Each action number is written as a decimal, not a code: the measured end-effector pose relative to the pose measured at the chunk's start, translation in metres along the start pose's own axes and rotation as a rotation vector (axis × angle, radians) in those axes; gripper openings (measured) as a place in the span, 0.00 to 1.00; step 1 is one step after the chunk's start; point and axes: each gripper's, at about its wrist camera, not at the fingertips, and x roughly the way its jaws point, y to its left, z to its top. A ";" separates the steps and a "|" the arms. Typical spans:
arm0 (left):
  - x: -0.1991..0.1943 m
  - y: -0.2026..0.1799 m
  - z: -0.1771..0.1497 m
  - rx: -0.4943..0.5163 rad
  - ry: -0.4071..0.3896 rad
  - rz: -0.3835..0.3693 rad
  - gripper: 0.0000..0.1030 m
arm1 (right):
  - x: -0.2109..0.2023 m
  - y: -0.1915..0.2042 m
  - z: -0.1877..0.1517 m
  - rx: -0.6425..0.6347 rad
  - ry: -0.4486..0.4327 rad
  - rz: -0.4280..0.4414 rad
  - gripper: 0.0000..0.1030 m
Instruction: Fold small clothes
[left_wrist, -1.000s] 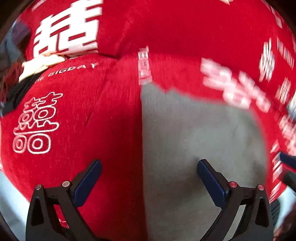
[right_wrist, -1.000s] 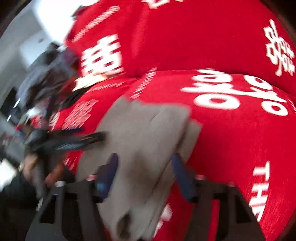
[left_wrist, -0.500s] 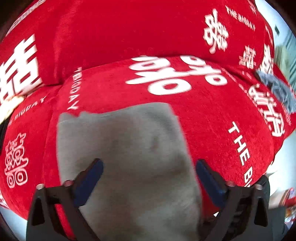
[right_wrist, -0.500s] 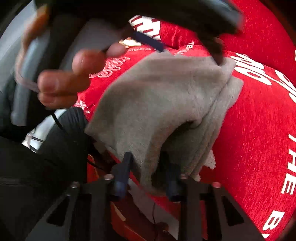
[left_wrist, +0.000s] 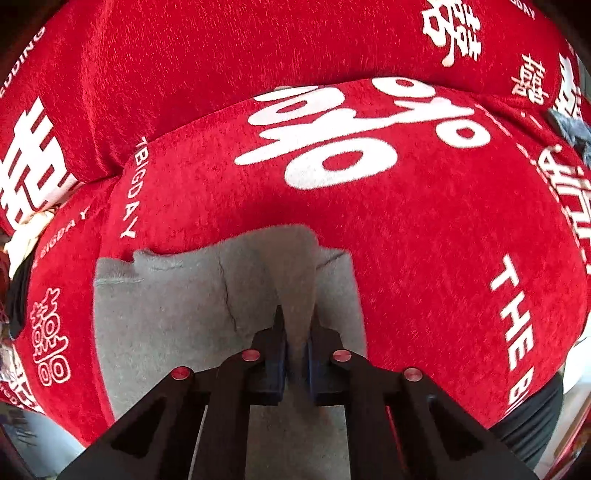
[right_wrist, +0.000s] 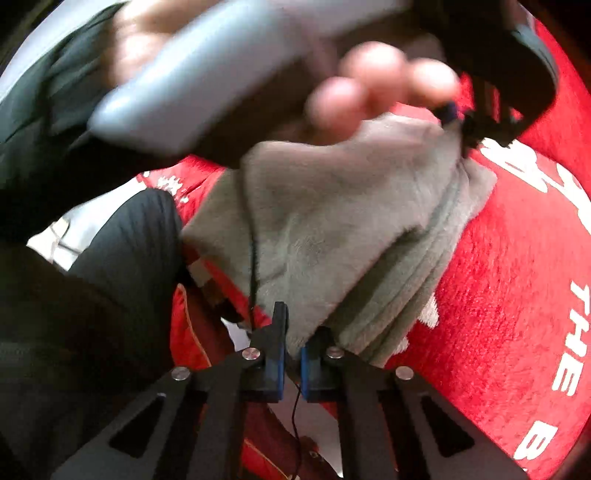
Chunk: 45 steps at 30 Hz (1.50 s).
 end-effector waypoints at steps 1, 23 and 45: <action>0.002 0.000 0.002 -0.008 0.002 -0.006 0.09 | -0.002 0.000 0.000 -0.006 0.000 -0.003 0.06; -0.059 0.042 -0.041 -0.024 -0.292 0.107 0.98 | -0.050 -0.026 0.014 0.134 -0.110 -0.116 0.65; -0.022 0.164 -0.152 -0.253 -0.202 0.059 0.98 | 0.020 -0.010 0.066 -0.149 0.009 -0.201 0.64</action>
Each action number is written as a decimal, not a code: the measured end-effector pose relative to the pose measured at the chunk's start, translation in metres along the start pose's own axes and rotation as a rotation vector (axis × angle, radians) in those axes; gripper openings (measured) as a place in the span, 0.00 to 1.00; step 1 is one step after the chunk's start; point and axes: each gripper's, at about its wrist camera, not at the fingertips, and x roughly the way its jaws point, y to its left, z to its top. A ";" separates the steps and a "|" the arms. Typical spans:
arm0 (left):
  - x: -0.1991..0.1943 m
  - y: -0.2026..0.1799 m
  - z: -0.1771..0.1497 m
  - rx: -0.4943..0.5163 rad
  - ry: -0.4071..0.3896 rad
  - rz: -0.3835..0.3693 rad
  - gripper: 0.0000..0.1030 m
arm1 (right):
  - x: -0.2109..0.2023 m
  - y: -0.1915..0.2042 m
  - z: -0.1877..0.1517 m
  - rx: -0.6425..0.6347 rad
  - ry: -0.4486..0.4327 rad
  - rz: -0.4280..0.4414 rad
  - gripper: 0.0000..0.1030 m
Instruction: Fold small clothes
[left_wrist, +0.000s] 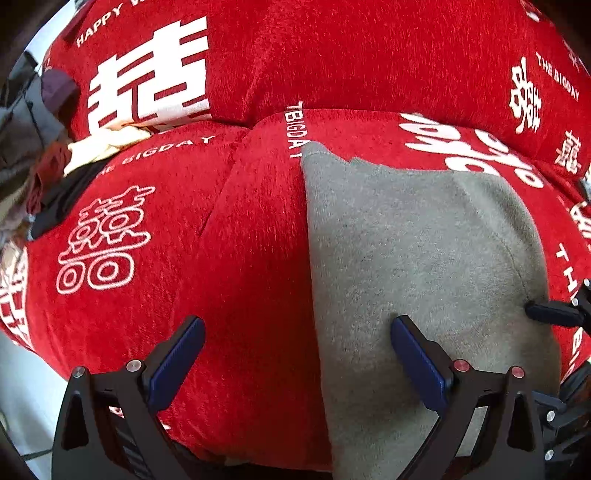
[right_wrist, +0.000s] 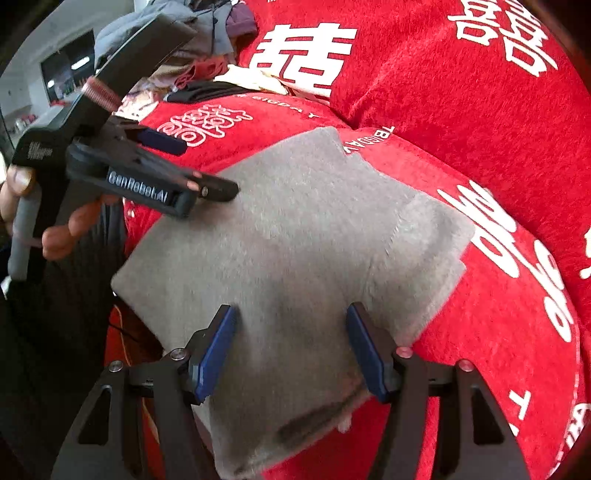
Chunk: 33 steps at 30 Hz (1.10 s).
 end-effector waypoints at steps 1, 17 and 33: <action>0.000 0.002 -0.001 -0.004 0.000 -0.008 0.98 | -0.002 0.001 0.001 -0.006 0.010 -0.010 0.64; -0.014 0.013 -0.036 0.010 0.024 -0.085 0.98 | 0.067 -0.088 0.071 0.258 0.115 -0.081 0.82; -0.012 0.001 -0.051 0.038 0.079 -0.057 0.98 | 0.000 0.000 0.031 0.069 -0.020 -0.050 0.79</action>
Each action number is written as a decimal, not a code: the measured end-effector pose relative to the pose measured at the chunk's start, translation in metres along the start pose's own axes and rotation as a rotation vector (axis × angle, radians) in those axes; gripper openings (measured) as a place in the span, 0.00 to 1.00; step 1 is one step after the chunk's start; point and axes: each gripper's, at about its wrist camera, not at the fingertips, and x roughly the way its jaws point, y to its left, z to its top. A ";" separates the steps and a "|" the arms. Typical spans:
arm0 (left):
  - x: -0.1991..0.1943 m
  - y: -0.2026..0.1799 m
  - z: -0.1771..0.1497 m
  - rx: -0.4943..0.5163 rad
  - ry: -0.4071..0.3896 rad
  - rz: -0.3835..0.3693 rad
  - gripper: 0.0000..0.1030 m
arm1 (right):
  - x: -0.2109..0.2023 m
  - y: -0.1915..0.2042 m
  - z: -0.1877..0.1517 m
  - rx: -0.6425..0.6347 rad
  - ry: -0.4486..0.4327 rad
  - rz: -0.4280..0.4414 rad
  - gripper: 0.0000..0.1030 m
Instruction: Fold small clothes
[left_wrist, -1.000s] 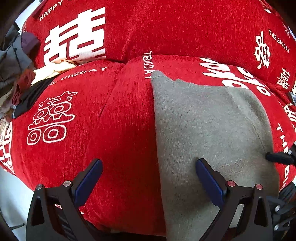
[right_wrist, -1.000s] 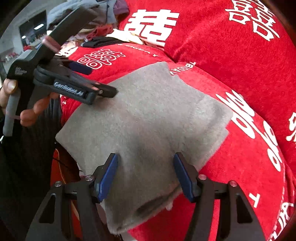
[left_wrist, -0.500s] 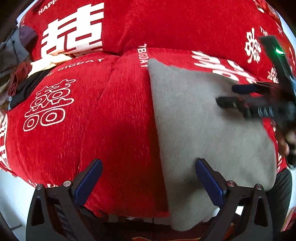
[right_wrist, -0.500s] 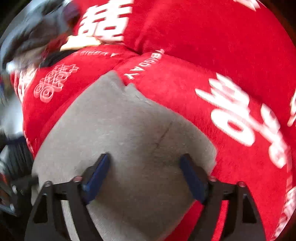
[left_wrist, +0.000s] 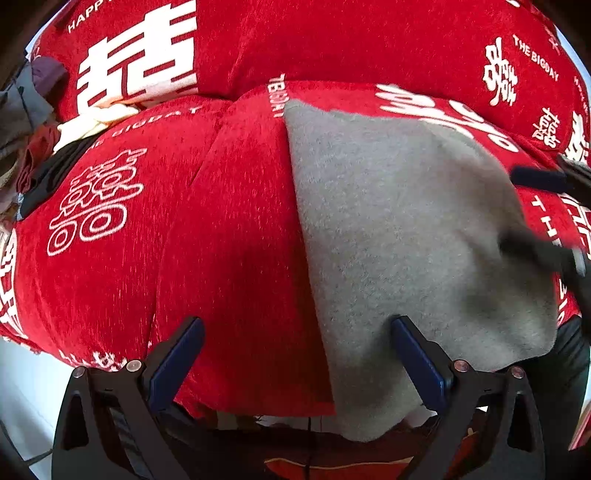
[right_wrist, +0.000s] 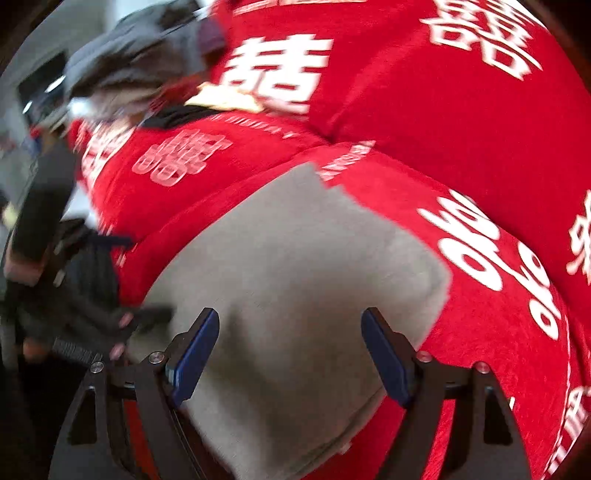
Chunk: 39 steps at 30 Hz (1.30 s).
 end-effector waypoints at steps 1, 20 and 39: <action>0.003 0.001 -0.001 -0.004 0.014 0.004 0.98 | 0.004 0.007 -0.006 -0.028 0.015 -0.008 0.79; -0.017 -0.023 0.000 0.098 -0.022 0.036 0.98 | -0.009 -0.008 -0.063 0.042 0.074 -0.127 0.80; -0.013 -0.041 0.049 0.031 -0.041 0.061 0.99 | -0.006 -0.044 -0.022 0.248 0.061 -0.234 0.81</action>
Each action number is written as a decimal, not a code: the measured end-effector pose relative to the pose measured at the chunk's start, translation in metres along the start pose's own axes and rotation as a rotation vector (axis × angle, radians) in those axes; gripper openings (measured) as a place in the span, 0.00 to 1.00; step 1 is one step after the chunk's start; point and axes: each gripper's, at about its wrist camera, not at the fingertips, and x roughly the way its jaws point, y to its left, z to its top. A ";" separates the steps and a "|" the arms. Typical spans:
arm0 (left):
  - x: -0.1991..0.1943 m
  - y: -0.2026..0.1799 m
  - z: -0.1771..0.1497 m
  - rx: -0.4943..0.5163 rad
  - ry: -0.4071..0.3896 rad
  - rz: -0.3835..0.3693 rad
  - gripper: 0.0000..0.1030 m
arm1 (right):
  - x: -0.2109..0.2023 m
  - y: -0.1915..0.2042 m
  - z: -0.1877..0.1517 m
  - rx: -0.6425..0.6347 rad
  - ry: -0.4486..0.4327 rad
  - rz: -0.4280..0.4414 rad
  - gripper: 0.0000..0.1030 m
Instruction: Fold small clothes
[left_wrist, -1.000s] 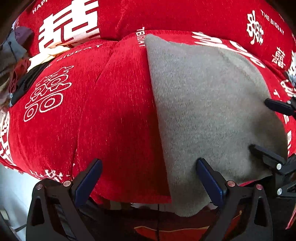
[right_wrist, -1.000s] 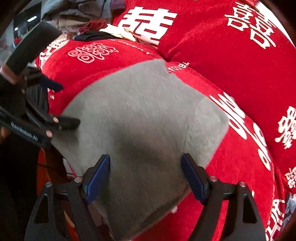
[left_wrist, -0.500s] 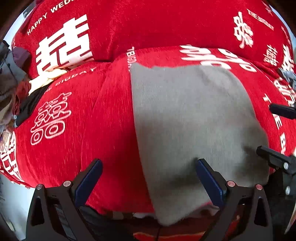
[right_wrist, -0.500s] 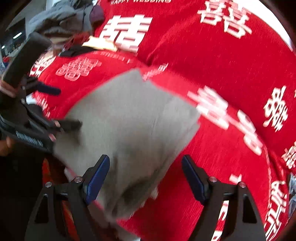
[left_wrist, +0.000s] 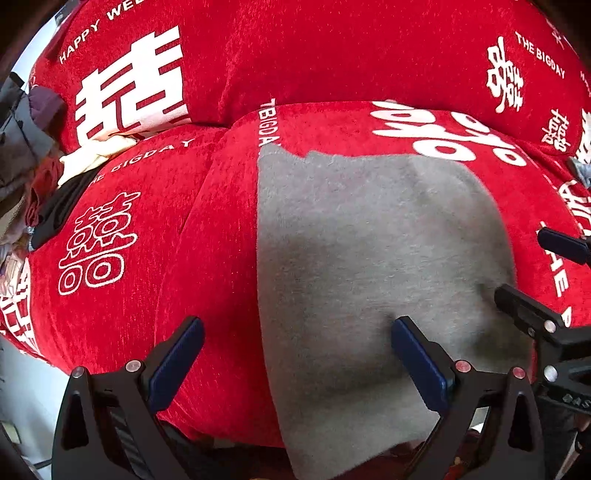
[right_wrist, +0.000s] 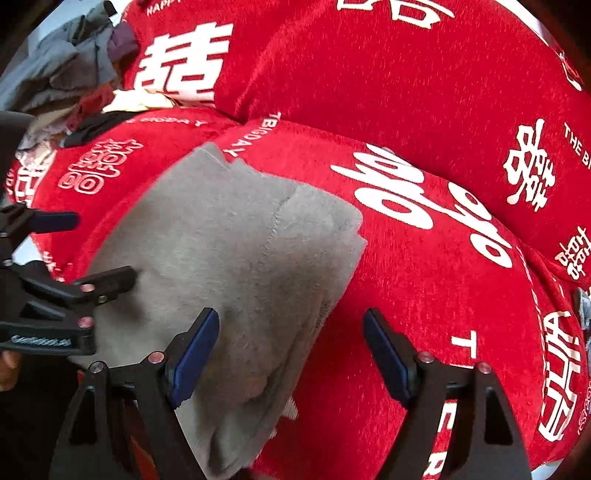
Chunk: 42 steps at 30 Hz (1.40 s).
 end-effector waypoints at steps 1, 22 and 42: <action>-0.004 -0.001 0.000 0.002 -0.001 -0.005 0.99 | -0.004 0.000 -0.001 0.000 0.007 0.003 0.81; -0.011 -0.012 -0.023 -0.023 0.086 -0.046 0.99 | -0.020 0.026 -0.029 -0.047 0.138 0.003 0.81; -0.003 0.000 -0.020 -0.086 0.094 -0.092 0.99 | -0.015 0.025 -0.017 -0.058 0.163 -0.017 0.81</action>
